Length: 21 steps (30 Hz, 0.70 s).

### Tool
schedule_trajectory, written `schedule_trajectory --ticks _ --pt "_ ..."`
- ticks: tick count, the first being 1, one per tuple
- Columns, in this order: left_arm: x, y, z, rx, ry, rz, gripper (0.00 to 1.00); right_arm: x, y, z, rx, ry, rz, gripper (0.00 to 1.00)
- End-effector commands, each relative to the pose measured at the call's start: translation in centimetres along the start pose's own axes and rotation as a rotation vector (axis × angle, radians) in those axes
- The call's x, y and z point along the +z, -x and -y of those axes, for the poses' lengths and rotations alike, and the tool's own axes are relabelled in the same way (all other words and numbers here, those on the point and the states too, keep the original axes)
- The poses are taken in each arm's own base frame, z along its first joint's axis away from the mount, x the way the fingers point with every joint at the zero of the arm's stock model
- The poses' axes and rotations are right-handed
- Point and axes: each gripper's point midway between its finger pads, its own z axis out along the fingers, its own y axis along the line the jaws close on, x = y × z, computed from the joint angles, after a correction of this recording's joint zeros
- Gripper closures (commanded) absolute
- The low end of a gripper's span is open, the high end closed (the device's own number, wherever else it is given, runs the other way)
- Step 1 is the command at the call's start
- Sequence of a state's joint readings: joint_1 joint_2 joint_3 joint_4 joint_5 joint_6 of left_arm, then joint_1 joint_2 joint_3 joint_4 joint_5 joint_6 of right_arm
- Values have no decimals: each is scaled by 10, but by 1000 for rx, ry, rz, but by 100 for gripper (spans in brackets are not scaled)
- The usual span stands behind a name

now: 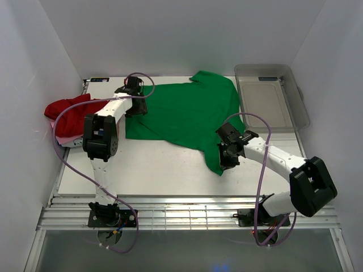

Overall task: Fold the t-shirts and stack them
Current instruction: Flatten the tshirt out

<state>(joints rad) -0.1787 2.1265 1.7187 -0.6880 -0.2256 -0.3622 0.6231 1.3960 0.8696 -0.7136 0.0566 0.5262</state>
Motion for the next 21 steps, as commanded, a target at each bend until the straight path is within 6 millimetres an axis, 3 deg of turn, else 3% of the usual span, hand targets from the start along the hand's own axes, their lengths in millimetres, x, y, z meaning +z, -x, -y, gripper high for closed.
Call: schedule_trajectory --ticks 1,8,9,12,18,19,21 --pt "-4 14 -3 7 22 34 30 -18 5 3 25 -27 28 92" --pt "7 -10 -9 4 52 -21 37 -18 0 6 43 -34 20 92" --pt "8 -14 -11 6 56 -27 49 -18 -1 6 45 -33 19 92" --pt "7 -16 -13 2 67 -24 70 -16 -4 7 48 -35 13 92" --pt "11 -23 -16 16 76 -40 82 -21 0 5 53 -30 30 92" --pt "11 -23 -16 14 76 -40 92 -24 3 5 54 -32 42 92" --pt "7 -21 -17 12 81 -31 100 -32 9 3 61 -31 62 92"
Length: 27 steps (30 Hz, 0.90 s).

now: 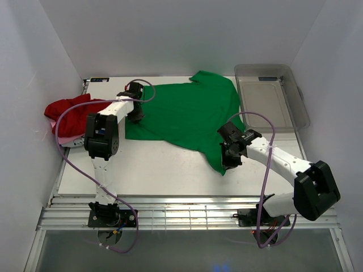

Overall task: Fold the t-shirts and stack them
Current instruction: Flatten the tshirt out, then fold the tshirt

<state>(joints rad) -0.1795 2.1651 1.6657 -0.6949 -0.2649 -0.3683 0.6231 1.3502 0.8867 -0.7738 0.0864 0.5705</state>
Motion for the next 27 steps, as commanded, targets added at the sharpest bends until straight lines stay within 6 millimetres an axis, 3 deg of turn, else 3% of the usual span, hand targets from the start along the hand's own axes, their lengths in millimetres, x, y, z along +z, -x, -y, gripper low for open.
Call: schedule_trajectory --ticks 1,3,7,11,23,27 --pt "-17 12 -5 -9 14 51 100 -28 22 -8 23 10 79 92" --pt "-25 17 -9 -15 21 72 100 -43 37 -14 27 20 120 92" --pt "-37 23 -14 -20 30 102 100 -80 90 -28 32 25 283 92" --pt "-45 25 -18 -31 46 121 100 -85 119 -28 12 -35 334 92" --pt "-58 34 -24 -85 62 152 100 -44 205 8 20 -190 351 92" --pt "-59 35 -24 -92 64 152 100 -40 234 21 41 -195 362 92"
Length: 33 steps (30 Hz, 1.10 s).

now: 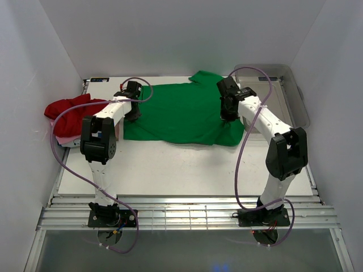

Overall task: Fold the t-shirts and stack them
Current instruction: Fold the tshirt

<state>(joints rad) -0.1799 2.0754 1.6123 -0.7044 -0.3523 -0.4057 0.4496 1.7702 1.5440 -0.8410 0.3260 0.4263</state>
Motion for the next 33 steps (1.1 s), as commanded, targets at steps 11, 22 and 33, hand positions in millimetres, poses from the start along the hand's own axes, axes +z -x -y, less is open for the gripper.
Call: schedule_trajectory --ticks 11,22,33 --pt "-35 41 -13 -68 16 115 100 34 92 22 23 14 93 92" --pt "-32 59 -14 -73 13 139 100 59 126 36 62 8 105 92" --pt "-17 55 -7 -47 -2 108 100 75 137 53 98 -10 113 92"
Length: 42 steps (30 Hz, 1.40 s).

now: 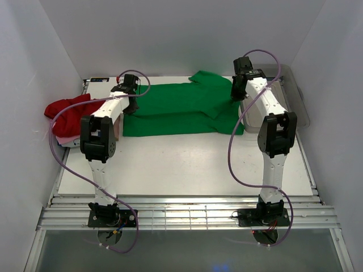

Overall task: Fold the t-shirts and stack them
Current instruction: Fold the tshirt

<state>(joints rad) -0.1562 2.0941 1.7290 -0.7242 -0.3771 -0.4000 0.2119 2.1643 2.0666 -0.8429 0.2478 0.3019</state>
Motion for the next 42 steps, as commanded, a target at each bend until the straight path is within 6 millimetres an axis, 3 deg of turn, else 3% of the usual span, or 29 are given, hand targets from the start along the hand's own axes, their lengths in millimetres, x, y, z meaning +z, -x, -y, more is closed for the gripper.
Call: schedule_trajectory --ticks 1,3,4,6,7,8,9,11,12,14,15,17,19,20,21,22,23,24,26,30,33,42 --pt "-3 13 -1 -1 -5 28 100 9 12 -1 -10 4 29 92" --pt "0 12 -1 4 -3 27 100 19 15 -4 2 12 54 92" --pt "1 12 -1 8 -2 28 93 23 17 -5 7 15 65 92" --pt "-1 15 -3 6 9 41 75 29 24 -12 17 43 91 68" --pt "-2 20 -5 -1 15 54 66 31 26 -14 16 50 94 60" --pt "-5 23 -7 -8 31 68 45 31 29 -16 16 60 99 52" --pt "-13 32 -9 -24 32 97 37 28 32 -16 18 60 109 50" --pt "-23 44 -12 -45 34 136 29 19 40 -16 24 64 146 47" --pt "-36 56 -14 -62 31 177 29 -1 52 -15 33 81 195 45" --pt "-51 72 -13 -84 16 226 28 -10 49 -20 23 130 225 44" --pt "-59 77 -11 -92 5 244 28 -34 56 -23 23 168 268 44" --pt "-76 82 0 -91 -35 270 28 -49 40 -29 17 233 250 46" --pt "-87 75 14 -82 -80 267 32 -51 22 -31 12 249 211 60" --pt "-94 68 30 -62 -113 270 37 -47 0 -29 14 244 153 88" --pt "-91 53 38 -48 -122 247 46 -45 -12 -29 17 246 123 92" --pt "-92 44 47 -33 -144 235 76 -41 -24 -28 20 250 89 92" --pt "-95 29 67 2 -178 221 95 -42 -34 -31 19 267 65 92" --pt "-91 17 77 18 -194 200 100 -32 -55 -30 22 262 18 92" --pt "-84 -11 107 83 -246 143 100 -22 -74 -31 17 255 -31 92" --pt "-65 -50 134 156 -269 61 100 -6 -109 -36 22 258 -153 92" --pt "-49 -75 133 161 -257 -6 100 4 -122 -33 24 228 -197 92" --pt "-30 -132 91 209 -167 -84 100 13 -151 -5 2 59 -275 92"
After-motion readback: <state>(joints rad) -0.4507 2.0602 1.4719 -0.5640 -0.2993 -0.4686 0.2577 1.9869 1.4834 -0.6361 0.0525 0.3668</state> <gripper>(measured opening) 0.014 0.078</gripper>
